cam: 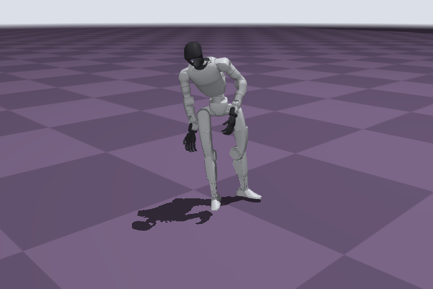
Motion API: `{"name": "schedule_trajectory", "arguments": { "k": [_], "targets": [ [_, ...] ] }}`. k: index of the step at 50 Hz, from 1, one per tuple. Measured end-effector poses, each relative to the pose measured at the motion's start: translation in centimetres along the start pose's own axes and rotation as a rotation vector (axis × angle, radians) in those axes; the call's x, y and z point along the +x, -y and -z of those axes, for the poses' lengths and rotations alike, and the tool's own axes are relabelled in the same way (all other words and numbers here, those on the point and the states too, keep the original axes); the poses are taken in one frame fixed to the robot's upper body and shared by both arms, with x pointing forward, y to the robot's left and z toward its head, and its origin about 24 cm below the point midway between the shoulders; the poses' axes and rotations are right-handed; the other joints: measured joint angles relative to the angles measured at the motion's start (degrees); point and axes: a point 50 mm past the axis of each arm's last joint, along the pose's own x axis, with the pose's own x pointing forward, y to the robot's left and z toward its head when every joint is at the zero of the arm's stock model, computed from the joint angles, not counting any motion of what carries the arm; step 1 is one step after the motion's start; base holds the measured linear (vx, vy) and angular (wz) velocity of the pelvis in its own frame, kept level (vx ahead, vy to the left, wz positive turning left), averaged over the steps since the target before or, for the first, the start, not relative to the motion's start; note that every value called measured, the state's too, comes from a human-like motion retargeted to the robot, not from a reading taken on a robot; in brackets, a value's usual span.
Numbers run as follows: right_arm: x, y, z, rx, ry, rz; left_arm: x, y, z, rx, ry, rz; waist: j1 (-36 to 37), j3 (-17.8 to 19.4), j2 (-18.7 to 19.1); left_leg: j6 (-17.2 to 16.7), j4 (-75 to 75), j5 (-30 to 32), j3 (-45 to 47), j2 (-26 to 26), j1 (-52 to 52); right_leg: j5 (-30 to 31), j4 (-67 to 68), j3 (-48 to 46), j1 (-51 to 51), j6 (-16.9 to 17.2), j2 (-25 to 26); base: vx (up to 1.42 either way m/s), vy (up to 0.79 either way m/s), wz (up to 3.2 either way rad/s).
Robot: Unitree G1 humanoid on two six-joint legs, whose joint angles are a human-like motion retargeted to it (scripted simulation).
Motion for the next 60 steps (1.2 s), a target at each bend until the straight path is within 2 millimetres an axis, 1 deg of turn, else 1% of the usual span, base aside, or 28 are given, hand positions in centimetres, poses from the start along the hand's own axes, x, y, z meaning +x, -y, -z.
{"name": "schedule_trajectory", "arguments": {
  "k": [2, 4, 6, 8, 11, 13, 15, 18, 20, 22, 23, 25, 27, 28, 30, 33, 36, 38, 40, 42, 43, 45, 47, 50, 53, 56, 58, 60],
  "targets": [
    [-1.4, -0.7, 3.0, -0.01, -0.075, -0.043, -1.9, -1.4, 0.9, 0.0, -0.026, -0.018, 0.7, 0.0, 0.5, 0.0, 0.1, 0.0, -2.0, 0.1, 0.8, 0.1, -0.2, 1.2, 0.3, 0.0, 0.3, 0.07, -0.07, -0.58],
    [-2.6, -1.2, 4.4, 0.013, -0.109, -0.089, -3.1, -1.8, 0.7, -0.007, -0.018, -0.004, 1.1, 0.0, 0.7, 0.0, 0.5, -0.3, -5.1, 0.2, 1.4, 0.2, -0.2, 2.4, 0.7, 0.0, 0.6, 0.05, -0.05, -0.55],
    [-3.3, -1.6, 4.3, 0.052, -0.1, -0.131, -3.3, -1.1, -0.4, -0.018, 0.025, 0.034, 1.1, 0.0, 0.5, 0.0, 1.2, -0.9, -8.9, 0.5, 1.9, 0.2, -0.3, 3.4, 1.0, 0.0, 0.8, 0.02, -0.02, -0.49],
    [-3.5, -1.7, 2.9, 0.094, -0.055, -0.165, -2.7, 0.5, -2.1, -0.03, 0.095, 0.087, 0.6, 0.0, -0.1, 0.1, 2.0, -1.8, -13.0, 0.7, 2.2, 0.3, -0.3, 4.2, 1.3, 0.0, 0.9, 0.0, 0.01, -0.39],
    [-2.7, -1.3, -1.1, 0.136, 0.057, -0.195, -0.6, 4.2, -5.7, -0.035, 0.222, 0.192, -1.1, 0.0, -1.5, 0.1, 3.1, -3.2, -18.5, 0.9, 2.2, 0.5, -0.3, 4.9, 1.6, 0.0, 1.1, -0.03, 0.04, -0.26],
    [-1.7, -0.7, -4.5, 0.149, 0.145, -0.193, 1.0, 7.3, -8.4, -0.019, 0.303, 0.272, -2.7, 0.0, -2.8, 0.1, 3.6, -4.1, -21.2, 1.0, 2.1, 0.6, -0.3, 5.0, 1.6, 0.0, 1.2, -0.06, 0.06, -0.12],
    [-0.5, 0.2, -8.5, 0.149, 0.239, -0.159, 2.7, 10.7, -11.3, 0.015, 0.368, 0.351, -4.3, 0.0, -3.9, 0.1, 4.0, -4.8, -23.1, 1.0, 1.6, 0.8, -0.3, 4.9, 1.4, 0.0, 1.2, -0.08, 0.06, -0.02],
    [1.2, 2.0, -14.5, 0.144, 0.362, -0.034, 4.8, 15.3, -14.6, 0.087, 0.409, 0.418, -6.5, 0.0, -5.7, 0.1, 3.9, -5.3, -24.0, 0.9, 1.1, 1.0, -0.3, 4.6, 0.9, 0.0, 1.2, -0.09, 0.05, 0.03],
    [1.7, 3.6, -18.2, 0.16, 0.429, 0.075, 5.7, 17.7, -16.1, 0.131, 0.411, 0.424, -7.7, 0.0, -6.7, 0.1, 3.5, -5.3, -23.9, 0.7, 0.8, 1.2, -0.3, 4.4, 0.4, 0.0, 1.2, -0.09, 0.04, 0.03],
    [1.8, 5.2, -20.9, 0.196, 0.473, 0.167, 6.4, 19.0, -17.0, 0.157, 0.404, 0.405, -8.5, 0.0, -7.0, 0.1, 3.1, -5.1, -23.3, 0.6, 0.6, 1.4, -0.3, 4.3, 0.0, 0.0, 1.3, -0.07, 0.04, -0.02],
    [1.8, 5.9, -21.7, 0.217, 0.486, 0.2, 6.6, 19.3, -17.1, 0.161, 0.398, 0.392, -8.8, 0.0, -7.0, 0.1, 2.8, -5.1, -22.9, 0.5, 0.5, 1.4, -0.3, 4.3, -0.2, 0.0, 1.3, 0.0, 0.0, 0.0],
    [1.7, 6.7, -22.3, 0.255, 0.497, 0.236, 7.0, 19.0, -17.0, 0.145, 0.384, 0.366, -9.0, 0.0, -6.5, 0.1, 2.4, -4.9, -22.1, 0.4, 0.4, 1.6, -0.3, 4.6, -0.6, 0.0, 1.5, 0.0, 0.01, -0.09],
    [1.8, 6.9, -21.6, 0.266, 0.488, 0.229, 7.1, 17.9, -16.1, 0.095, 0.364, 0.34, -8.7, 0.0, -5.3, 0.1, 2.1, -4.9, -21.2, 0.4, 0.5, 1.6, -0.3, 5.3, -1.0, 0.0, 1.6, 0.02, 0.0, -0.29],
    [1.9, 6.8, -20.7, 0.26, 0.475, 0.215, 7.1, 16.9, -15.3, 0.065, 0.351, 0.324, -8.4, 0.0, -4.7, 0.1, 2.1, -5.0, -20.7, 0.3, 0.7, 1.7, -0.3, 5.8, -1.1, 0.0, 1.7, 0.04, -0.01, -0.39],
    [2.2, 6.2, -17.5, 0.227, 0.424, 0.179, 6.7, 14.1, -12.7, 0.017, 0.31, 0.277, -7.8, 0.0, -3.6, 0.1, 2.4, -5.3, -19.6, 0.4, 1.3, 1.7, -0.3, 7.0, -1.0, 0.0, 1.9, 0.05, -0.02, -0.48],
    [2.0, 4.6, -10.7, 0.129, 0.283, 0.124, 5.0, 8.8, -7.6, 0.004, 0.215, 0.167, -6.3, 0.0, -2.3, 0.1, 3.1, -5.9, -17.9, 0.6, 2.3, 1.7, -0.3, 8.9, -0.6, 0.0, 2.3, 0.05, -0.03, -0.55],
    [0.7, 2.7, -3.6, 0.01, 0.113, 0.05, 1.8, 3.5, -2.8, 0.047, 0.102, 0.057, -5.0, 0.0, -1.0, 0.1, 4.1, -6.6, -16.2, 0.8, 3.2, 1.7, -0.3, 10.6, -0.3, 0.0, 2.7, 0.02, -0.04, -0.54],
    [-0.5, 1.5, 0.0, -0.052, 0.023, -0.014, -0.5, 0.7, -0.5, 0.078, 0.033, 0.013, -4.2, 0.0, 0.1, 0.1, 4.6, -7.0, -15.3, 0.7, 3.5, 1.8, -0.3, 11.4, -0.3, 0.0, 2.9, -0.01, -0.04, -0.45],
    [-1.8, 0.3, 2.2, -0.087, -0.029, -0.085, -2.7, -1.3, 0.8, 0.099, -0.019, -0.004, -3.7, 0.0, 1.1, 0.1, 4.9, -7.2, -14.4, 0.7, 3.8, 1.9, -0.3, 12.1, -0.4, 0.0, 3.1, -0.04, -0.04, -0.37],
    [-2.7, -0.7, 2.6, -0.085, -0.03, -0.151, -4.2, -2.4, 1.2, 0.107, -0.039, 0.008, -3.6, 0.0, 1.8, 0.1, 4.9, -7.3, -13.8, 0.5, 4.1, 2.0, -0.3, 12.4, -0.4, 0.0, 3.3, -0.05, -0.04, -0.29],
    [-3.0, -1.1, 2.3, -0.074, -0.016, -0.18, -4.6, -2.6, 1.0, 0.108, -0.037, 0.021, -3.6, 0.0, 2.0, 0.1, 4.9, -7.3, -13.6, 0.4, 4.2, 2.1, -0.3, 12.6, -0.3, 0.0, 3.4, -0.06, -0.03, -0.22],
    [-3.3, -1.6, 0.9, -0.035, 0.031, -0.223, -4.8, -2.3, 0.2, 0.107, -0.006, 0.06, -4.0, 0.0, 2.1, 0.1, 4.8, -7.3, -13.3, 0.2, 4.5, 2.1, -0.3, 12.7, -0.2, 0.0, 3.5, -0.07, -0.03, -0.16],
    [-3.1, -1.6, -1.5, 0.012, 0.097, -0.239, -4.0, -0.9, -1.4, 0.102, 0.062, 0.112, -4.9, 0.0, 1.5, 0.1, 4.8, -7.4, -13.2, 0.1, 4.8, 2.2, -0.3, 12.7, 0.0, 0.0, 3.5, -0.07, -0.02, -0.08],
    [-2.0, -0.6, -6.0, 0.075, 0.205, -0.212, -1.7, 2.8, -4.7, 0.102, 0.199, 0.213, -6.5, 0.0, -0.1, 0.1, 5.2, -7.8, -13.3, 0.2, 5.2, 2.0, -0.3, 12.5, 0.5, 0.0, 3.4, -0.06, -0.01, -0.01],
    [-0.5, 1.6, -11.8, 0.126, 0.321, -0.121, 1.1, 8.4, -9.1, 0.124, 0.349, 0.349, -7.9, 0.0, -2.1, 0.1, 6.3, -8.4, -13.7, 0.6, 5.0, 1.7, -0.3, 12.1, 0.8, 0.0, 3.2, -0.06, 0.0, 0.08],
    [0.6, 4.6, -18.2, 0.175, 0.434, -0.003, 3.3, 14.5, -13.6, 0.162, 0.448, 0.468, -9.0, 0.0, -4.0, 0.2, 7.5, -9.0, -14.2, 1.0, 4.3, 1.2, -0.3, 11.5, 0.7, 0.0, 2.9, -0.07, 0.01, 0.12],
    [0.6, 6.7, -22.1, 0.215, 0.505, 0.078, 4.1, 18.3, -15.9, 0.183, 0.469, 0.511, -9.8, 0.0, -5.2, 0.2, 8.0, -9.2, -14.5, 1.2, 3.9, 0.8, -0.3, 11.1, 0.6, 0.0, 2.8, -0.07, 0.02, 0.09],
    [0.1, 8.6, -25.5, 0.258, 0.573, 0.153, 4.6, 21.4, -17.6, 0.196, 0.463, 0.524, -10.5, 0.0, -6.0, 0.2, 8.2, -9.3, -14.6, 1.2, 3.5, 0.3, -0.3, 10.7, 0.4, 0.0, 2.7, -0.06, 0.02, 0.04]
  ]
}}
